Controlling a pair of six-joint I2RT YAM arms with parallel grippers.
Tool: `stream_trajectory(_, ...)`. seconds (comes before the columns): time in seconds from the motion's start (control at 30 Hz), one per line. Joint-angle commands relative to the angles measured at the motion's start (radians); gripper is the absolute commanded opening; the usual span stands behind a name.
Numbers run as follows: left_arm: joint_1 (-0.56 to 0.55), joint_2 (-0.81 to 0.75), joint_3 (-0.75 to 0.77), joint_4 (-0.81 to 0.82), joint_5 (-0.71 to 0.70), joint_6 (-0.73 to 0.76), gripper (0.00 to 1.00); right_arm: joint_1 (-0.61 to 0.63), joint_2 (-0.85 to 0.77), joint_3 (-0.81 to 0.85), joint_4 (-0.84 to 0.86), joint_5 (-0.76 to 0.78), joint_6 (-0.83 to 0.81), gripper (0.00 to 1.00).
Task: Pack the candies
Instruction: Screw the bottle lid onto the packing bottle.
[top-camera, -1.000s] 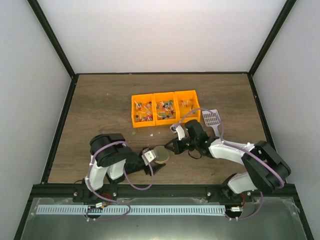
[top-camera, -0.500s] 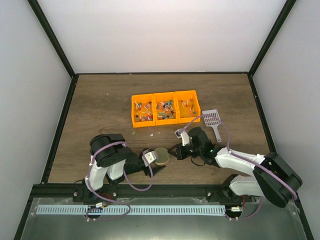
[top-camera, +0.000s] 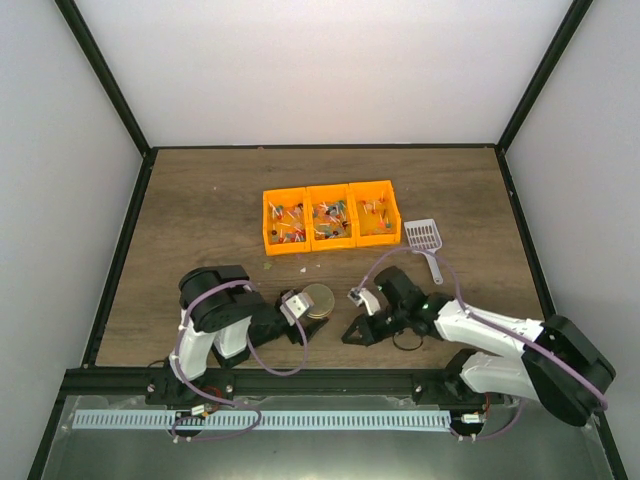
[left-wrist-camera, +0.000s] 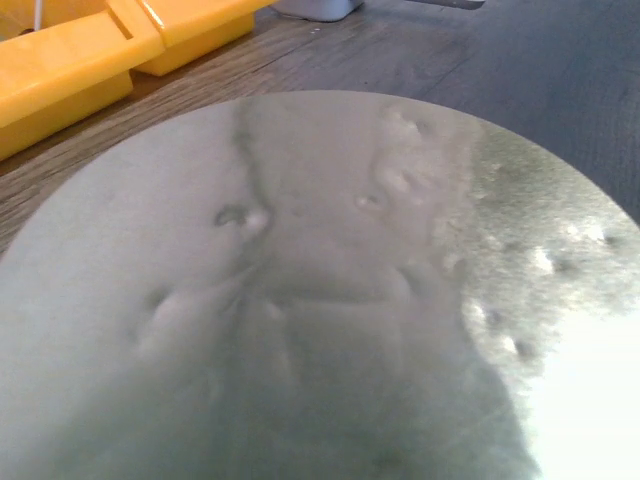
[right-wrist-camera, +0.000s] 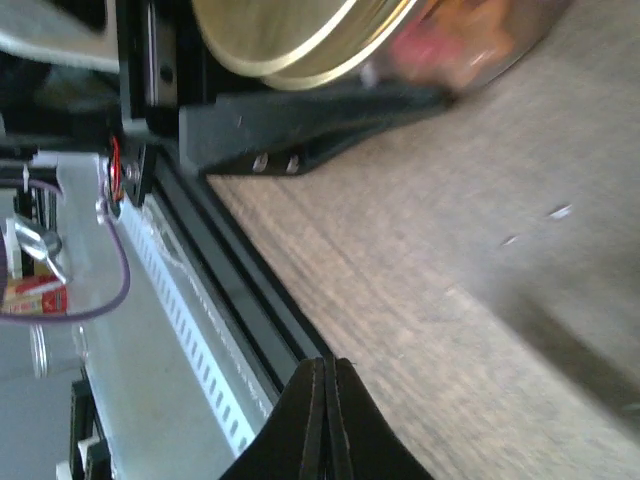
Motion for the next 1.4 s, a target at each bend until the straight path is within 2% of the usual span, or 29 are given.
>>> stream_trajectory(0.0, 0.022, 0.107, -0.078, 0.217, -0.054, -0.144, 0.84, -0.112, -0.023, 0.125, -0.169, -0.043, -0.09, 0.1)
stream_trajectory(0.03, 0.022, 0.107, -0.08, 0.217, -0.053, -0.142, 0.84, -0.128, -0.015, 0.153, -0.186, -0.017, -0.106, 0.16)
stream_trajectory(0.1, 0.022, 0.112, -0.079, 0.216, -0.039, -0.143, 0.84, -0.156, 0.019, 0.203, -0.201, 0.003, -0.146, 0.2)
stream_trajectory(0.27, 0.022, 0.12, -0.075, 0.217, -0.02, -0.146, 0.85, -0.175, 0.162, 0.341, -0.204, 0.033, -0.227, 0.23)
stream_trajectory(0.33, 0.023, 0.115, -0.074, 0.216, -0.02, -0.142, 0.86, -0.175, 0.246, 0.4, -0.208, 0.037, -0.258, 0.27)
stream_trajectory(0.6, 0.024, 0.112, -0.072, 0.217, -0.022, -0.143, 0.87, -0.175, 0.462, 0.581, -0.202, 0.038, -0.336, 0.27)
stream_trajectory(0.77, 0.023, 0.111, -0.076, 0.216, -0.028, -0.145, 0.87, -0.175, 0.506, 0.594, -0.196, 0.017, -0.349, 0.25)
stream_trajectory(1.0, 0.023, 0.109, -0.079, 0.217, -0.034, -0.145, 0.87, -0.174, 0.516, 0.516, -0.139, -0.025, -0.334, 0.23)
stream_trajectory(1.37, 0.024, 0.113, -0.074, 0.217, -0.038, -0.156, 0.87, -0.166, 0.504, 0.474, -0.133, -0.062, -0.326, 0.11)
